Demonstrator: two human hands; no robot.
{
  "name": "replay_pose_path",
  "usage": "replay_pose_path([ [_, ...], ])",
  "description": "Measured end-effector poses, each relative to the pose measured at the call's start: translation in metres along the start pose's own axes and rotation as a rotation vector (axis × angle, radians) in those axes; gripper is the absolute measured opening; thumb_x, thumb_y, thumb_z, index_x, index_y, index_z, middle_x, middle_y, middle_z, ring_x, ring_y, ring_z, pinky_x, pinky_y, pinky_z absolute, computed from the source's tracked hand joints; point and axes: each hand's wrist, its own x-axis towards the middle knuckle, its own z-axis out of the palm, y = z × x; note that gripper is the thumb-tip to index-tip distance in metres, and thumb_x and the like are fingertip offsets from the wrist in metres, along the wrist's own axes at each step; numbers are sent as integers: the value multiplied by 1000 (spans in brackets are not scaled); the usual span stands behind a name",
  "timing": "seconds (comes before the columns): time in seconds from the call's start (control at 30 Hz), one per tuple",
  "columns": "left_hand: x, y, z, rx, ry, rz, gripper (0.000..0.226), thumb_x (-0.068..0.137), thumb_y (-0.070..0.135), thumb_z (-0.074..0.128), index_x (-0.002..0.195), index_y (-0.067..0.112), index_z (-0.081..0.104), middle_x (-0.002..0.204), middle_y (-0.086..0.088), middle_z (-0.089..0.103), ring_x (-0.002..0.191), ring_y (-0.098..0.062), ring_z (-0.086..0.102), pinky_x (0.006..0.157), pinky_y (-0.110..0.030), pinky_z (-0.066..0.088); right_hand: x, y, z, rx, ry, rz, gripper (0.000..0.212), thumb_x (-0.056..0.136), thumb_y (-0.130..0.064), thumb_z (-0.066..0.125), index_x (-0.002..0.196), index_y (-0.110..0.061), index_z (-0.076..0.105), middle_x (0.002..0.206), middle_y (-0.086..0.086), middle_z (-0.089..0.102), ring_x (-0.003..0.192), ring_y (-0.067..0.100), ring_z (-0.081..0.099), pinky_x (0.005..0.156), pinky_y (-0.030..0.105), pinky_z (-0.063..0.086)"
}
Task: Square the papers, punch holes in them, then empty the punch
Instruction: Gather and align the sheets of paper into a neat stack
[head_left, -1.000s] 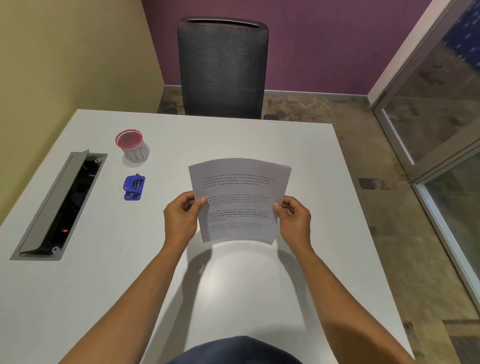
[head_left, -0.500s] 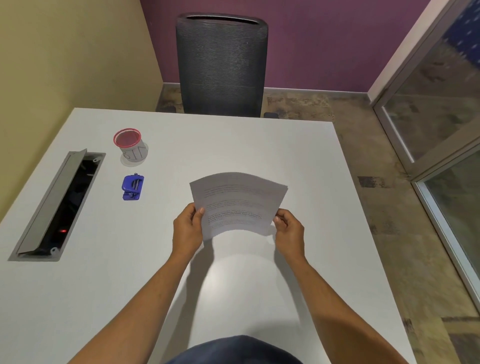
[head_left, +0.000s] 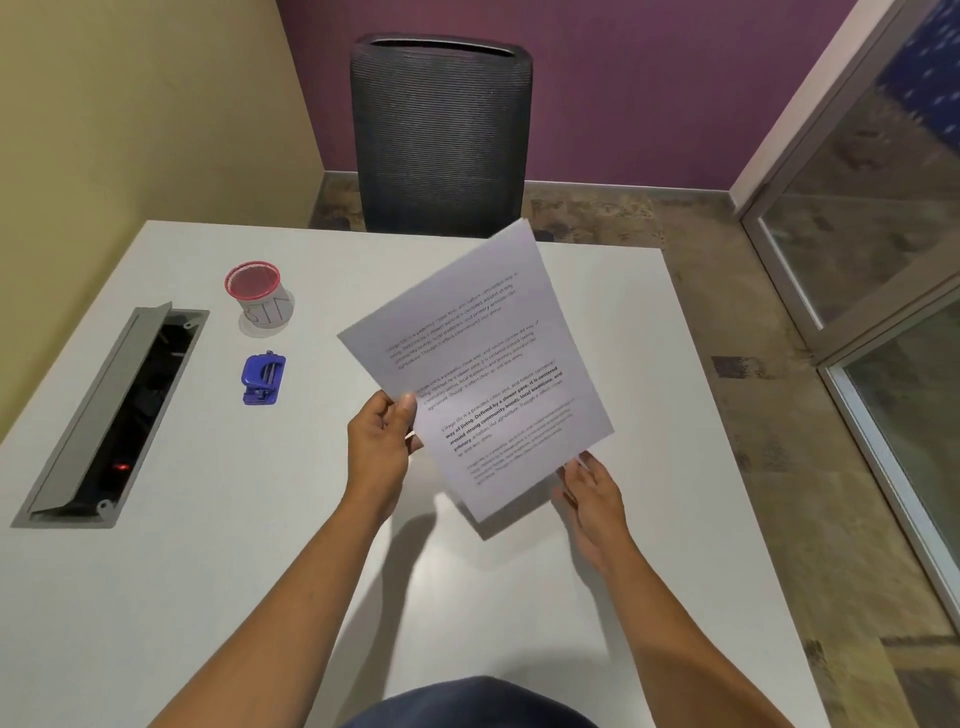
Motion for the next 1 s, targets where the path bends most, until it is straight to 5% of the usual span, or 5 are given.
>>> replay_pose_path([
  [0.17,-9,-6,8,-107,5,-55,15,97,24,55,87,21,65,88,-4,71,82,-18,68,66,-28,57,-5,-8,9,258,-148,-11,39,97,-20,50,134,-9,51,129,12,65,116,23,63,95,34,54],
  [0.5,-13,-19,-5,-169,2,-137,12,93,8,60,100,17,64,80,9,74,88,-14,71,83,-34,58,1,-25,11,-18,-5,-190,24,94,1,57,111,-15,64,109,1,74,98,13,71,79,24,58],
  [0.67,3,-14,-32,-238,117,-149,29,87,-3,64,111,13,60,78,1,73,72,-14,69,66,-26,57,3,-33,0,-120,34,-243,24,93,2,59,105,-16,66,102,2,75,88,14,74,70,23,58],
  [0.8,15,-17,-57,-43,105,-172,28,83,2,71,103,20,64,104,-10,68,78,-18,66,74,-30,55,6,-42,-6,-257,23,-277,23,92,-1,61,110,-14,66,105,4,76,92,19,73,69,25,57],
  [1.0,22,-18,-60,205,27,-133,21,84,8,70,101,19,63,99,-7,71,85,-17,67,73,-32,53,9,-51,-4,-428,-54,-323,24,92,-8,63,108,-25,68,101,-2,76,92,18,73,70,29,59],
])
